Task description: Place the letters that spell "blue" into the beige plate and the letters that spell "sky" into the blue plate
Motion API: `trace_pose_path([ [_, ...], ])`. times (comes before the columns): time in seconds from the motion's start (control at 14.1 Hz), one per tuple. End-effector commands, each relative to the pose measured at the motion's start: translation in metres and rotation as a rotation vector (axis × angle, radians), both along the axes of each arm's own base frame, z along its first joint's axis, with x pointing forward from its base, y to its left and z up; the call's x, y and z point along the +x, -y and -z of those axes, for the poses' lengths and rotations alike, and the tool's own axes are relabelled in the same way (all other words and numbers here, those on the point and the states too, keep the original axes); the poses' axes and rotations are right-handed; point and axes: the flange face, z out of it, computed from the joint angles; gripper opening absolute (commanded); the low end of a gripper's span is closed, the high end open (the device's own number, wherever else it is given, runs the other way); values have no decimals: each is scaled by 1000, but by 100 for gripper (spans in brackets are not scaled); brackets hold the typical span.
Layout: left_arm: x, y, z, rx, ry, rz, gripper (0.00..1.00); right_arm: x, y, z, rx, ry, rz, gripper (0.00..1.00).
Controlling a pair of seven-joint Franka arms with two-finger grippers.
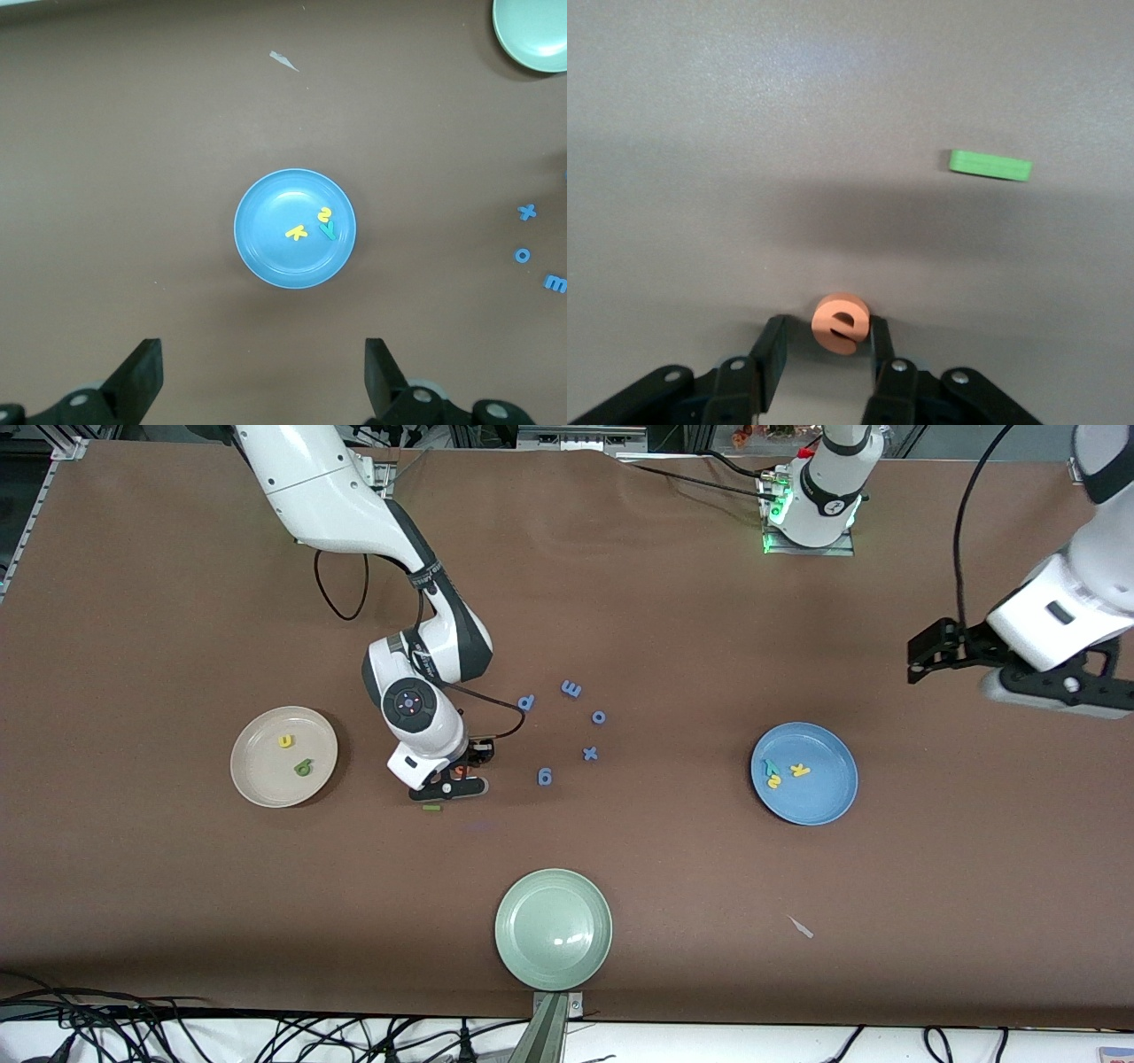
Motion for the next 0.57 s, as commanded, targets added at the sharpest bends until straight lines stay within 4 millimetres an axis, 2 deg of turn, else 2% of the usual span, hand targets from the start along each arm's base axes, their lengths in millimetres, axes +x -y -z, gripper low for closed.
trace_pose_path([
  [0.0,-28,4,-10,-6,62,13,100,3,0,0,14,2,6,38],
  [0.07,-44,1,-6,1,52,14,100,3,1,1,13,3,7,31],
  [0.21,-49,-5,-5,4,49,5,100,4,1,1,14,9,6,19],
  [0.28,-48,-6,-4,4,49,5,100,5,3,2,15,16,9,19],
  [0.35,-44,-7,4,4,31,2,100,6,4,2,17,21,11,19],
  [0.49,-44,-5,2,4,34,-13,100,8,6,7,17,25,14,16],
])
